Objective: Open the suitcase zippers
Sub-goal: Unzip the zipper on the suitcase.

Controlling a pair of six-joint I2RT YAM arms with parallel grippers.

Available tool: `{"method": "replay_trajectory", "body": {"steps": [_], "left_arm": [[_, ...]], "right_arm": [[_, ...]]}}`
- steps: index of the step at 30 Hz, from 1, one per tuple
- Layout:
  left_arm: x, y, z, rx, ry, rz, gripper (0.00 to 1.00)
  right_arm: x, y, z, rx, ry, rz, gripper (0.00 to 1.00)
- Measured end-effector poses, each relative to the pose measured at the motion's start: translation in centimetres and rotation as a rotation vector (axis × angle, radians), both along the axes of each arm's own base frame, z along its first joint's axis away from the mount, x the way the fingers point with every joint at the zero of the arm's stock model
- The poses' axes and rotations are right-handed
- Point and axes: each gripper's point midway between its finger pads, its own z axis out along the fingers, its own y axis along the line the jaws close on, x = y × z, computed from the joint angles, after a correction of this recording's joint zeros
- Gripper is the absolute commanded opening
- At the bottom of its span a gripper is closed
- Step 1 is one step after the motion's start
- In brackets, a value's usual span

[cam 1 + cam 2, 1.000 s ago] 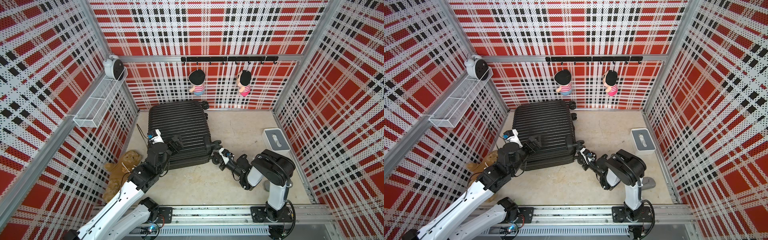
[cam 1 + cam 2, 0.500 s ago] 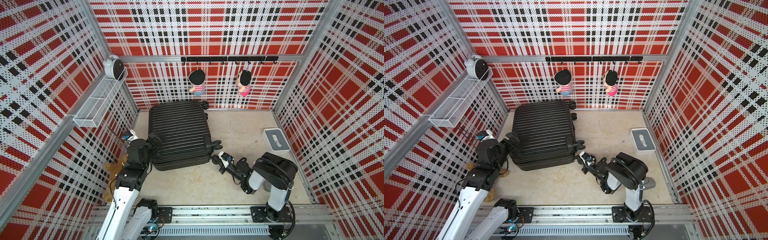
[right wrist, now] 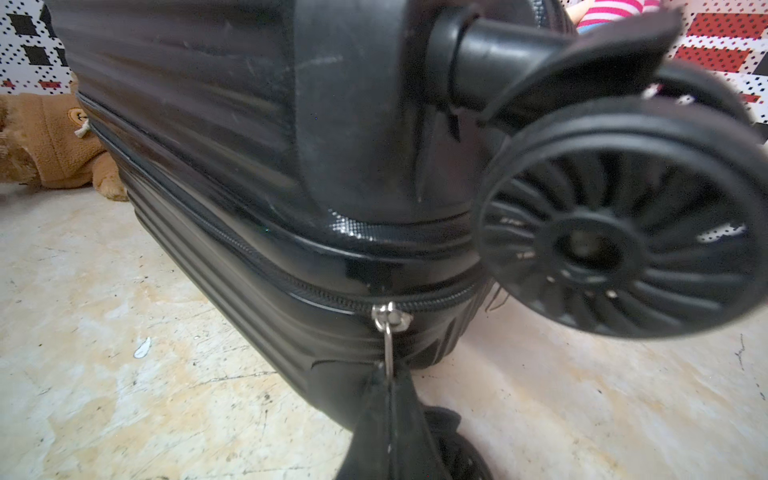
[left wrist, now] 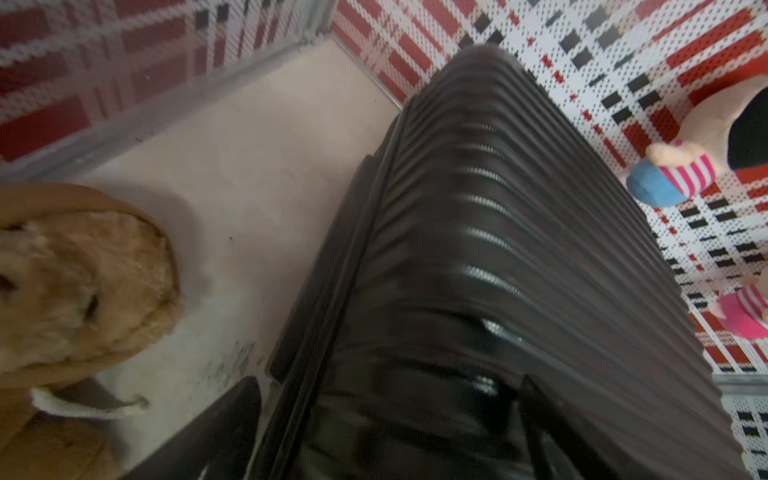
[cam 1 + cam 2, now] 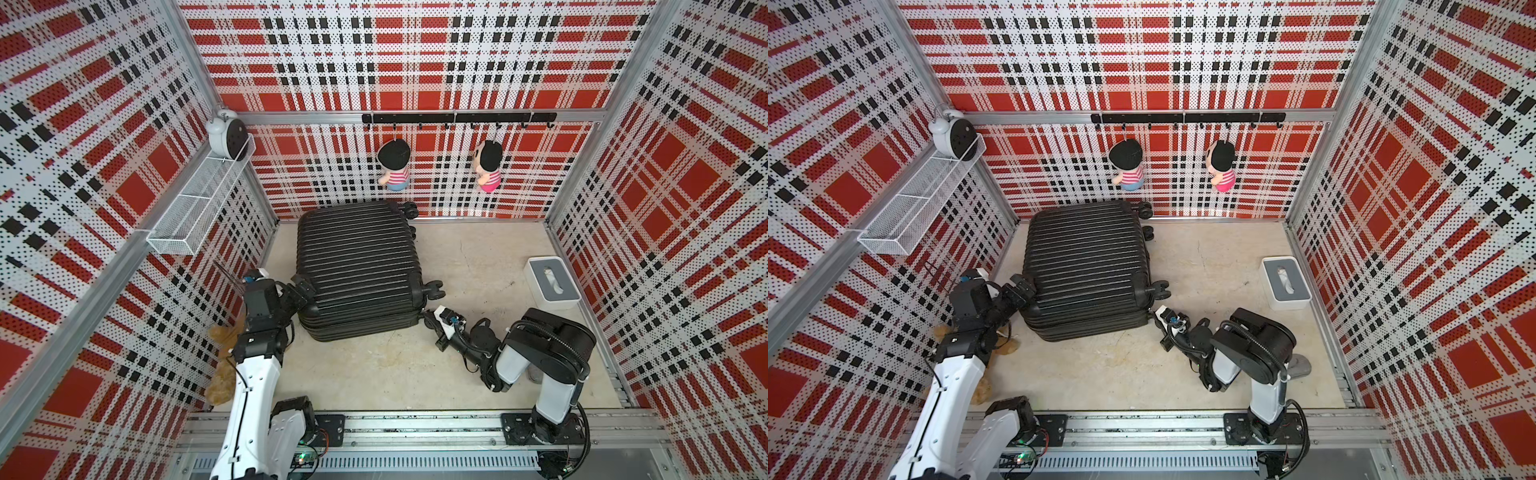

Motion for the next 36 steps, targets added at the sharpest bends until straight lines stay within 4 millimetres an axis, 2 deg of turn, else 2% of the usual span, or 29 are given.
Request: {"method": "replay_trajectory", "body": {"steps": [6,19,28,36], "left_arm": [[0.7,-1.7,0.2,-0.047,-0.027,-0.095,0.98],[0.9,-4.3,0.0,-0.060,-0.025,-0.196,0.98],[1.0,-7.0,0.1,-0.033,-0.028,-0.246,0.98],[0.7,-8.5,0.1,-0.018,-0.033,-0.246,0.98]], "right_arm": [[0.0,-0.1,0.0,-0.007,0.010,-0.014,0.00],[-0.4,-1.5,0.3,-0.020,0.039,-0.061,0.00],[-0.3,-2.7,0.3,-0.042,0.064,-0.114,0.00],[0.0,-3.7,0.2,-0.057,0.076,-0.167,0.00]]}}
